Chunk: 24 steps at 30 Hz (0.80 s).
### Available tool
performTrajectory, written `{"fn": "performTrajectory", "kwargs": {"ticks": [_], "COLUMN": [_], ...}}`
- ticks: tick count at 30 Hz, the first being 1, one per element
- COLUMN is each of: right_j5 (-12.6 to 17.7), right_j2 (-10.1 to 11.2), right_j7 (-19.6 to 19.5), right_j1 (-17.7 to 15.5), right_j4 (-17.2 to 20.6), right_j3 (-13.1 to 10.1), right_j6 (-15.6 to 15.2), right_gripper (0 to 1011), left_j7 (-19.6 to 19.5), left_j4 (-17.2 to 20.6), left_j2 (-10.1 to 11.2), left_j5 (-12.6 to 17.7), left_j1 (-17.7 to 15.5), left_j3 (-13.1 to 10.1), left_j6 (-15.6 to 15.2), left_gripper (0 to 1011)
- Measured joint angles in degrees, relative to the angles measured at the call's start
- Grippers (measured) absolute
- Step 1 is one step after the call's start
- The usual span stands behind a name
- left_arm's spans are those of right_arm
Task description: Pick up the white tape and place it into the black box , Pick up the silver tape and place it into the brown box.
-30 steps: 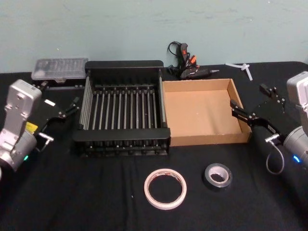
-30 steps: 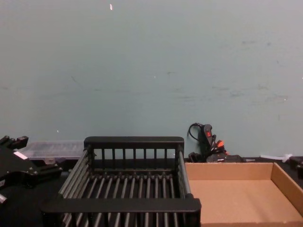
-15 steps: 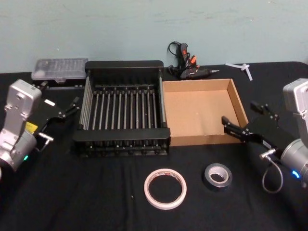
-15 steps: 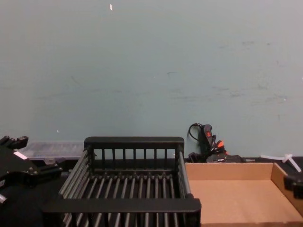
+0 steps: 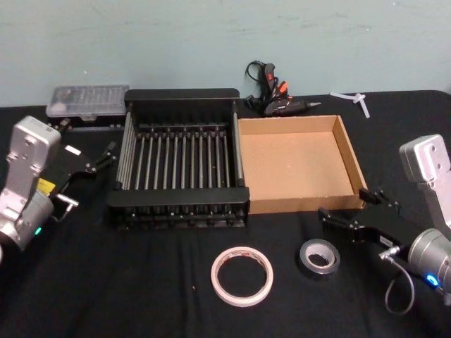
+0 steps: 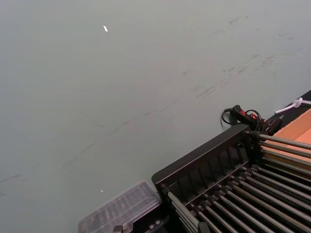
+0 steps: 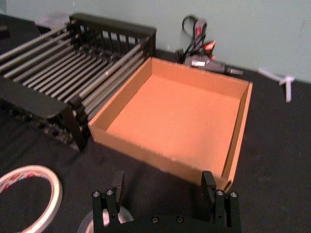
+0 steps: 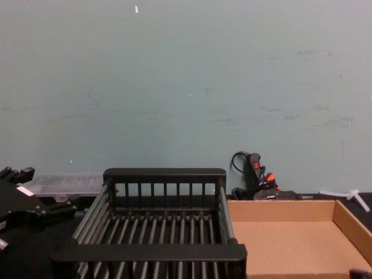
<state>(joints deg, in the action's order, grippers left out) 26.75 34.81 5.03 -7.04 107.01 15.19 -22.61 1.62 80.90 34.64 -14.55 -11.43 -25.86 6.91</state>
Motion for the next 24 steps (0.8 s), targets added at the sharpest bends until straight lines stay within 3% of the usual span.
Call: {"fn": "performTrajectory", "kwargs": {"ticks": [7,24], "right_j5": [0.76,-1.59], "right_j2": [-0.22,0.15], "right_j7": [0.97,4.51], "right_j1": [-0.95,-0.34], "right_j4": [0.57,-0.28], "right_j3": [-0.71,0.62], "right_j6": [-4.24,-8.23], "right_gripper": [1002,1002], "left_j7": [0.0,0.0], "left_j4": [0.0,0.0], "left_j2": [0.0,0.0], "left_j5": [0.0,0.0], "left_j1": [0.0,0.0], "left_j3": [0.0,0.0], "left_j6": [0.0,0.0], "left_gripper": [1001,1001]}}
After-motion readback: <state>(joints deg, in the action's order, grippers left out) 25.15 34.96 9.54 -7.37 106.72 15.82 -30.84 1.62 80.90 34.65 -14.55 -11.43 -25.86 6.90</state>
